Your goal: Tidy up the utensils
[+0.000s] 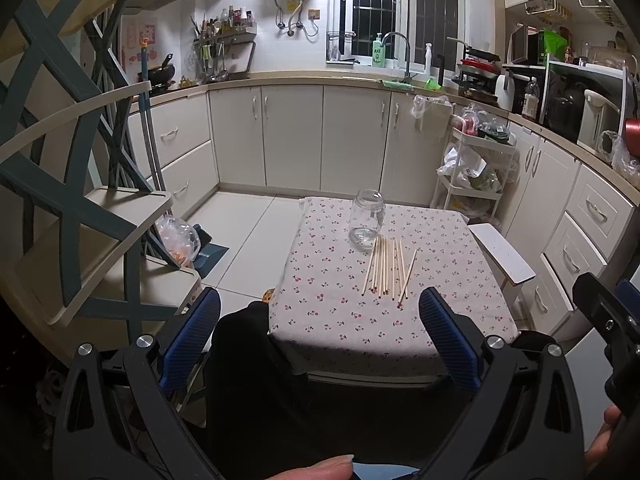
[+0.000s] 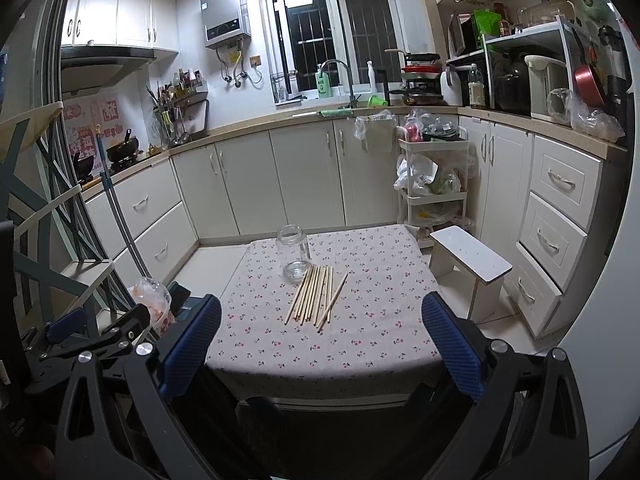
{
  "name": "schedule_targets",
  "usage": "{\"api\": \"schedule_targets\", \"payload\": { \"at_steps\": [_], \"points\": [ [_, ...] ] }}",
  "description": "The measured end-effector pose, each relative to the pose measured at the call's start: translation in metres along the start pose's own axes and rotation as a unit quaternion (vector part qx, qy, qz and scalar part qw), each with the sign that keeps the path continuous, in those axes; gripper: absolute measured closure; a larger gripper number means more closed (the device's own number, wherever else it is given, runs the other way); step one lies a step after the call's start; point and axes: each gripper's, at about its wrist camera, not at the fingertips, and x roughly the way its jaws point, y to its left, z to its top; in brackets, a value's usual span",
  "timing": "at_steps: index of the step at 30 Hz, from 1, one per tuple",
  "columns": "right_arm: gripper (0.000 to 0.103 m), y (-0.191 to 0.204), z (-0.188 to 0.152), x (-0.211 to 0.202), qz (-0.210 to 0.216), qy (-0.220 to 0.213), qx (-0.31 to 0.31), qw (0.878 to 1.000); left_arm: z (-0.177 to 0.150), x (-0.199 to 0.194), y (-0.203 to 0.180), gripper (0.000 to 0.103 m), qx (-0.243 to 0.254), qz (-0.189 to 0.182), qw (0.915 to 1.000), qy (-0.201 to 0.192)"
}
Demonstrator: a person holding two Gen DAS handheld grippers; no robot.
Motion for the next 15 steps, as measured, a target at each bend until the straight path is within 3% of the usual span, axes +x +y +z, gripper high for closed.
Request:
{"api": "schedule_targets", "payload": {
  "at_steps": [15],
  "points": [
    [0.007, 0.001, 0.004, -0.02, 0.001, -0.037, -0.001, 0.999, 0.007, -0.019, 0.003, 0.007, 0.0, -0.005, 0.9997, -0.025]
  ]
}}
